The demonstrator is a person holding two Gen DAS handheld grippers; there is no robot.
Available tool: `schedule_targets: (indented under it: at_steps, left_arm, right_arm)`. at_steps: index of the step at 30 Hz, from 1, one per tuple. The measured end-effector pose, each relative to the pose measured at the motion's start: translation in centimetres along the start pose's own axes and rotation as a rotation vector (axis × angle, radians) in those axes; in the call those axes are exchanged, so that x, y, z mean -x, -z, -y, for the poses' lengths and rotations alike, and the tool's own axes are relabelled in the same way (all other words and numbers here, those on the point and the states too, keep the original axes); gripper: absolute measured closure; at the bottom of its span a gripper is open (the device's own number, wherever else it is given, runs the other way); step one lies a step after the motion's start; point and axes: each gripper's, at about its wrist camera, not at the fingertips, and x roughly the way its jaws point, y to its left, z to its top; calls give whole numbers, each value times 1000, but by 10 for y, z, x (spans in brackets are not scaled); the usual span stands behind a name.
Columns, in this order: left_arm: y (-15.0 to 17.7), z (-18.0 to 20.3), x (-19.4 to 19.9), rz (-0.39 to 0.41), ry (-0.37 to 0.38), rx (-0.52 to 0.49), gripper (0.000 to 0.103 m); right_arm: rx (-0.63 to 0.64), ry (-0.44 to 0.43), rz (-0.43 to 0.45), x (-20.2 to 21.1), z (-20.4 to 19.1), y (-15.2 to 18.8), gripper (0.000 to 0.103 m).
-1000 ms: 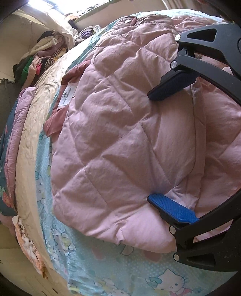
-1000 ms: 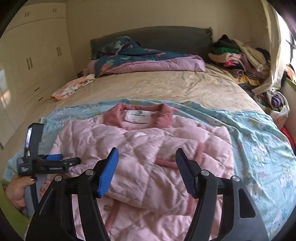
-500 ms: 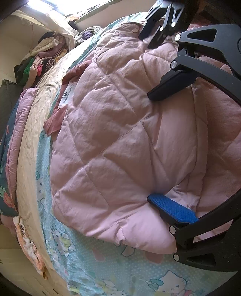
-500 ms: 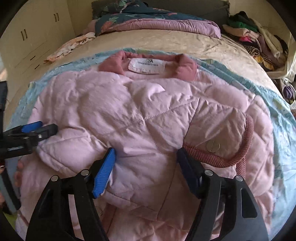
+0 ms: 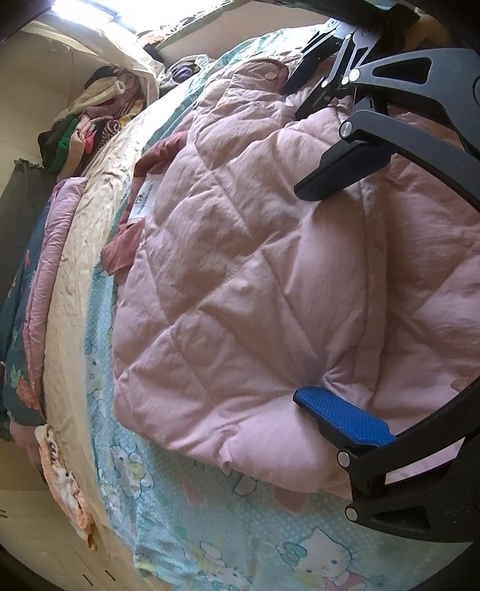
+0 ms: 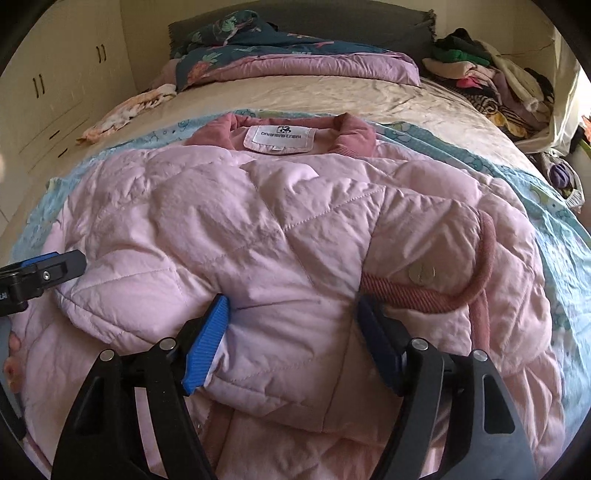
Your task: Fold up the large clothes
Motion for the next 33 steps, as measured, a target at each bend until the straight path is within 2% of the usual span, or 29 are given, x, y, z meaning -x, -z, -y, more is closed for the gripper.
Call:
schedule_targets:
  at_steps: [12, 16, 25, 26, 27, 33]
  left_arm:
    - [11, 4, 20, 20, 7, -5, 9]
    - [18, 1, 26, 19, 16, 3, 9]
    - [26, -2, 50, 46, 14, 13, 9]
    - [26, -2, 52, 49, 16, 15, 9]
    - [26, -2, 55, 52, 22, 16, 9]
    - [29, 2, 69, 70, 31, 6, 9]
  right_arm:
    - [-58, 2, 2, 22, -1, 17, 28]
    - [-110, -44, 14, 35, 6, 22, 18]
    - [-133, -84, 35, 63, 2, 31, 16]
    - [-135, -85, 36, 66, 3, 31, 7]
    - [-140, -87, 41, 69, 3, 32, 5]
    - [-150, -92, 54, 83, 1, 36, 5]
